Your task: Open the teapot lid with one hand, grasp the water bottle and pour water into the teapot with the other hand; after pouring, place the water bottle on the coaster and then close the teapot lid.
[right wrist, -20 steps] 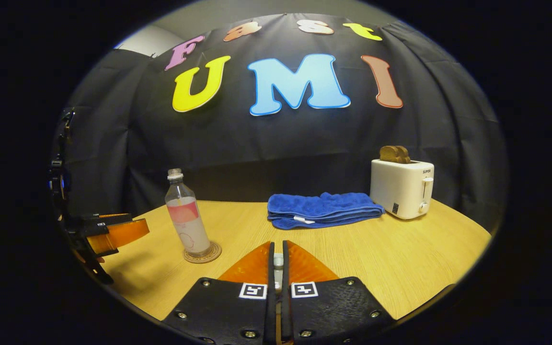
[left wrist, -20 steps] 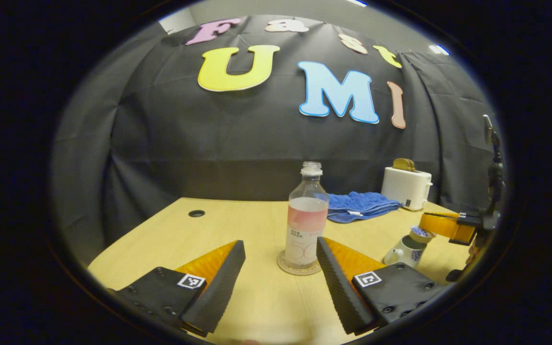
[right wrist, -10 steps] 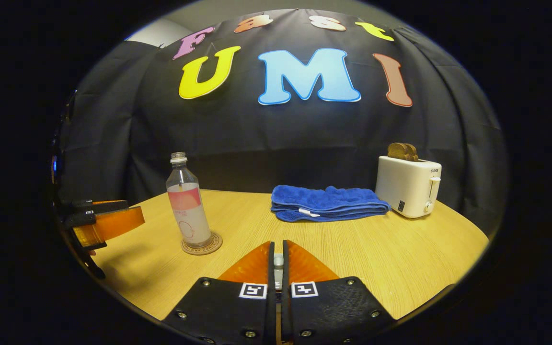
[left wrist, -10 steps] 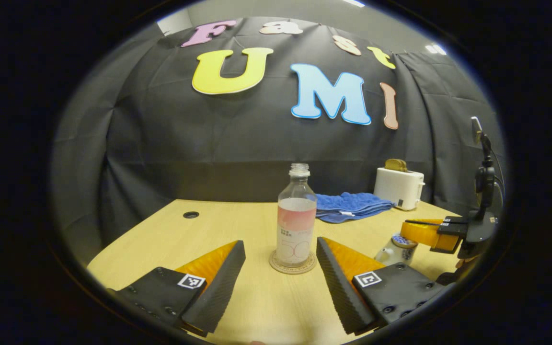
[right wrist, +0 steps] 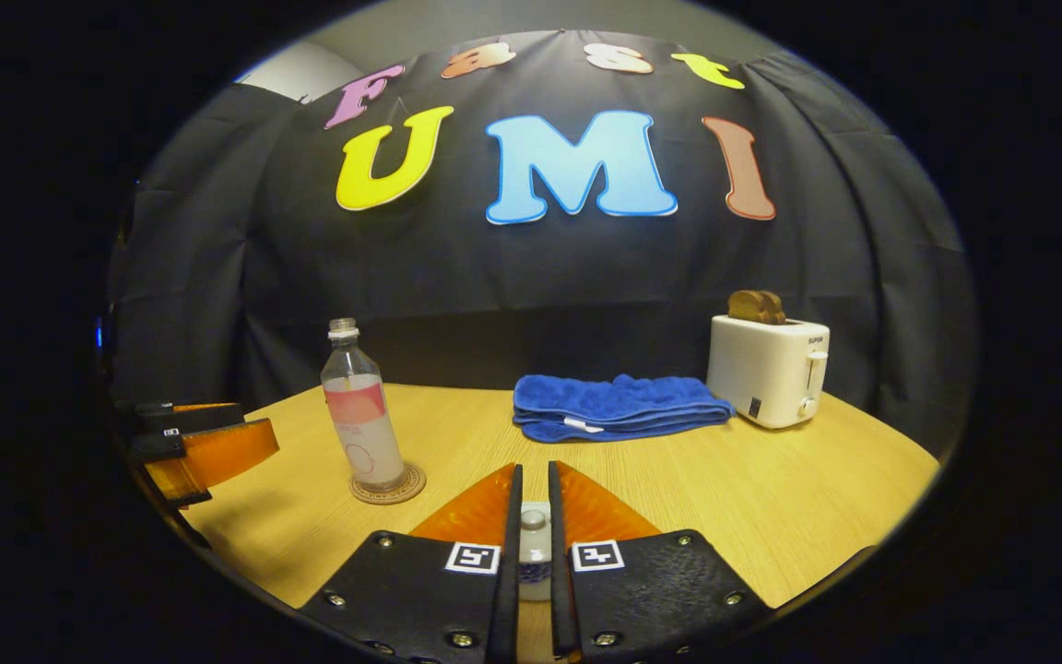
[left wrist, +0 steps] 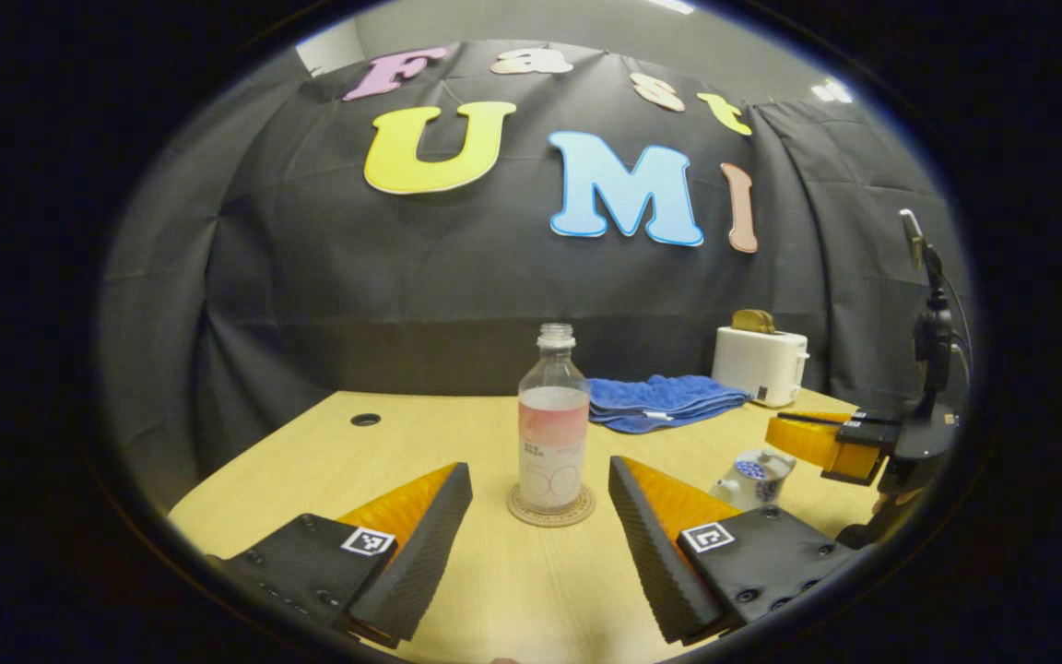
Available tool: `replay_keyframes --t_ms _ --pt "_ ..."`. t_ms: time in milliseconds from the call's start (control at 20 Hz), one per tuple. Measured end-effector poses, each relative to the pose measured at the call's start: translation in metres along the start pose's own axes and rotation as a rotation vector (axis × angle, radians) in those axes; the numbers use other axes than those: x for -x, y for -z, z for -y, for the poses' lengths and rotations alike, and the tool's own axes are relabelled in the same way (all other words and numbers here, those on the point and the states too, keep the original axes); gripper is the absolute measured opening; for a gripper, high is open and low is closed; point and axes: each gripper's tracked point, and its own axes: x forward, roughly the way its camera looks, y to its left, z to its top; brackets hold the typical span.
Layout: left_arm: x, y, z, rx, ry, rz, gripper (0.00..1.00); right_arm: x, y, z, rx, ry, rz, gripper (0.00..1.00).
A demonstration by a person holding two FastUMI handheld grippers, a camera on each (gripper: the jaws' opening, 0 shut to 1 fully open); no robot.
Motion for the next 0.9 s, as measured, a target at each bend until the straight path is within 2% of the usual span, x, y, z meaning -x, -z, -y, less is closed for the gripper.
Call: replay_keyframes --t_ms 150,450,900 --pt "0.013 -0.003 0.012 -0.011 -0.002 0.018 1.00 0.021 -0.009 -0.004 -0.002 0.014 0.045 0.14" --pt "0.042 0.007 0.033 -0.004 -0.014 0.041 1.00 0.056 0.002 -0.016 -0.001 0.028 0.071 0.14" --pt "0.070 0.029 0.040 -0.007 -0.059 0.054 1.00 0.079 0.024 -0.037 0.004 0.031 0.093 0.14"
